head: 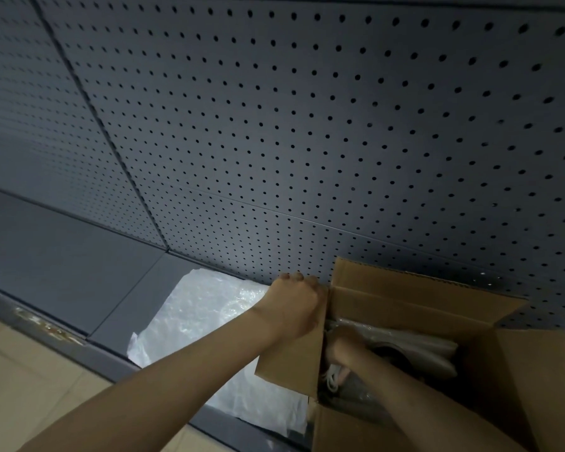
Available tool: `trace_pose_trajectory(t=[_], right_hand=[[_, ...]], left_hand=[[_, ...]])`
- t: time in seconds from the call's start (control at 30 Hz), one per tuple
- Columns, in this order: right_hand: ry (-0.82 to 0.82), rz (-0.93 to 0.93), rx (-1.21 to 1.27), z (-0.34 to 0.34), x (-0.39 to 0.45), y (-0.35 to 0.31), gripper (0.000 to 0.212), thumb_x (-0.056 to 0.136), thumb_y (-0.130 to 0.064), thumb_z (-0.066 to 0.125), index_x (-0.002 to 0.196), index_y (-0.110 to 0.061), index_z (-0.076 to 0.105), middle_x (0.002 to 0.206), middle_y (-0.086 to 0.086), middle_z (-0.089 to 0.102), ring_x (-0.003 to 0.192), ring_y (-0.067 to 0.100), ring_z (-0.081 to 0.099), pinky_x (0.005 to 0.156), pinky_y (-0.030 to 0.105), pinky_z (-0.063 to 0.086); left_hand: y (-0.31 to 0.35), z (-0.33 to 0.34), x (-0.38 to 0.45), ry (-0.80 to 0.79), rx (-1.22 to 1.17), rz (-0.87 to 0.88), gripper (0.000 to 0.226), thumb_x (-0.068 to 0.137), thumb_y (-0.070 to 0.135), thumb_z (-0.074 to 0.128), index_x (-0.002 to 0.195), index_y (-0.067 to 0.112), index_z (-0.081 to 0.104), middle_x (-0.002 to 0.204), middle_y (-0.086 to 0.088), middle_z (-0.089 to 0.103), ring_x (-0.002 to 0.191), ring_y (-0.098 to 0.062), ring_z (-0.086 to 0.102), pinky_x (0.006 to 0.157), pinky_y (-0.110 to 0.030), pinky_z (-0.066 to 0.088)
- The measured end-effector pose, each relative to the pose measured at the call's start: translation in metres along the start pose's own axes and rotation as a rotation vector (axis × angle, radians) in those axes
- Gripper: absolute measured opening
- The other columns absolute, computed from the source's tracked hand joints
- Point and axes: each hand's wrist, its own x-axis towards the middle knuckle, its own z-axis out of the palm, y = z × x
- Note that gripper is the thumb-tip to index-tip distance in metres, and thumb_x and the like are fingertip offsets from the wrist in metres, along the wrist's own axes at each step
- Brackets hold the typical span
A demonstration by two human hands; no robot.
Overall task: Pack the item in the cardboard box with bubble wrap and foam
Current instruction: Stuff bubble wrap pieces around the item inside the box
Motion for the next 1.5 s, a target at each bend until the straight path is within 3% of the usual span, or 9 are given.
trace_pose_trajectory(t=[0.23, 0.3, 0.4, 0.73, 0.87, 1.17, 1.3, 1.4, 1.5], right_hand=[[-0.167, 0.01, -0.022, -0.032, -0.044, -0.004, 0.03, 0.091, -0.019, 0.059, 0.119, -0.007, 0.058, 0.122, 0.015, 0.061, 0.098, 0.027, 0.062, 0.077, 0.031, 0.055], [-0.041, -0.062, -0.129, -0.054, -0.062, -0.009, 0.009, 0.087, -0.022, 0.061, 0.094, -0.016, 0.063, 0.097, 0.006, 0.063, 0.095, 0.025, 0.062, 0.077, 0.032, 0.049], [0.115, -0.114, -0.231, -0.087, -0.083, -0.022, 0.037, 0.089, -0.018, 0.059, 0.06, -0.024, 0.036, 0.064, -0.005, 0.036, 0.059, 0.009, 0.041, 0.057, 0.023, 0.036], [0.278, -0.038, -0.453, -0.112, -0.098, -0.136, 0.029, 0.08, -0.018, 0.071, 0.065, -0.018, 0.047, 0.064, 0.0, 0.039, 0.057, 0.017, 0.039, 0.059, 0.029, 0.039], [0.265, -0.081, -0.436, -0.091, -0.093, -0.202, 0.024, 0.081, -0.026, 0.073, 0.101, -0.014, 0.067, 0.1, 0.003, 0.067, 0.082, 0.018, 0.061, 0.068, 0.028, 0.05], [0.158, 0.011, -0.358, -0.02, -0.043, -0.25, 0.044, 0.082, -0.021, 0.07, 0.059, -0.015, 0.033, 0.064, 0.0, 0.039, 0.056, 0.013, 0.038, 0.047, 0.023, 0.032], [0.178, 0.073, -0.328, 0.001, -0.021, -0.239, 0.01, 0.084, -0.016, 0.067, 0.087, -0.012, 0.058, 0.08, 0.001, 0.05, 0.075, 0.018, 0.052, 0.061, 0.029, 0.044], [0.151, 0.128, -0.266, 0.024, 0.001, -0.227, 0.045, 0.087, -0.012, 0.061, 0.13, -0.011, 0.049, 0.126, 0.007, 0.053, 0.115, 0.024, 0.053, 0.092, 0.032, 0.048], [0.123, 0.162, -0.333, 0.047, 0.019, -0.221, 0.059, 0.085, -0.015, 0.061, 0.139, -0.012, 0.038, 0.138, 0.011, 0.04, 0.128, 0.027, 0.04, 0.102, 0.034, 0.04]], left_hand=[[-0.009, -0.018, -0.007, 0.019, 0.059, -0.018, 0.033, 0.091, 0.025, 0.051, 0.121, 0.012, 0.055, 0.114, -0.009, 0.056, 0.103, -0.028, 0.056, 0.085, -0.036, 0.042], [-0.017, -0.025, -0.01, 0.035, 0.066, -0.046, 0.03, 0.091, 0.022, 0.051, 0.118, 0.012, 0.056, 0.111, -0.009, 0.057, 0.1, -0.028, 0.058, 0.083, -0.036, 0.043], [-0.036, -0.034, -0.016, 0.055, 0.061, -0.071, 0.027, 0.091, 0.021, 0.052, 0.117, 0.013, 0.056, 0.112, -0.008, 0.059, 0.098, -0.027, 0.06, 0.085, -0.037, 0.046], [-0.151, -0.029, -0.04, -0.013, 0.01, -0.047, 0.044, 0.088, 0.031, 0.06, 0.129, 0.017, 0.051, 0.126, -0.006, 0.058, 0.11, -0.026, 0.059, 0.091, -0.037, 0.048], [-0.207, -0.012, -0.053, -0.049, -0.007, -0.003, 0.04, 0.087, 0.029, 0.059, 0.125, 0.017, 0.053, 0.123, -0.005, 0.059, 0.106, -0.024, 0.06, 0.085, -0.035, 0.047], [-0.276, 0.03, -0.065, -0.136, -0.066, 0.067, 0.037, 0.086, 0.027, 0.058, 0.123, 0.02, 0.056, 0.119, -0.002, 0.061, 0.104, -0.022, 0.061, 0.085, -0.034, 0.05], [-0.284, 0.055, -0.062, -0.215, -0.118, 0.078, 0.037, 0.087, 0.028, 0.058, 0.122, 0.017, 0.054, 0.12, -0.004, 0.059, 0.105, -0.022, 0.059, 0.088, -0.035, 0.05], [-0.283, 0.073, -0.059, -0.266, -0.13, 0.083, 0.038, 0.089, 0.03, 0.058, 0.124, 0.016, 0.052, 0.121, -0.004, 0.059, 0.107, -0.022, 0.058, 0.091, -0.034, 0.048], [-0.281, 0.089, -0.058, -0.256, -0.15, 0.084, 0.044, 0.089, 0.03, 0.059, 0.129, 0.015, 0.05, 0.123, -0.005, 0.058, 0.109, -0.022, 0.057, 0.091, -0.033, 0.047]])
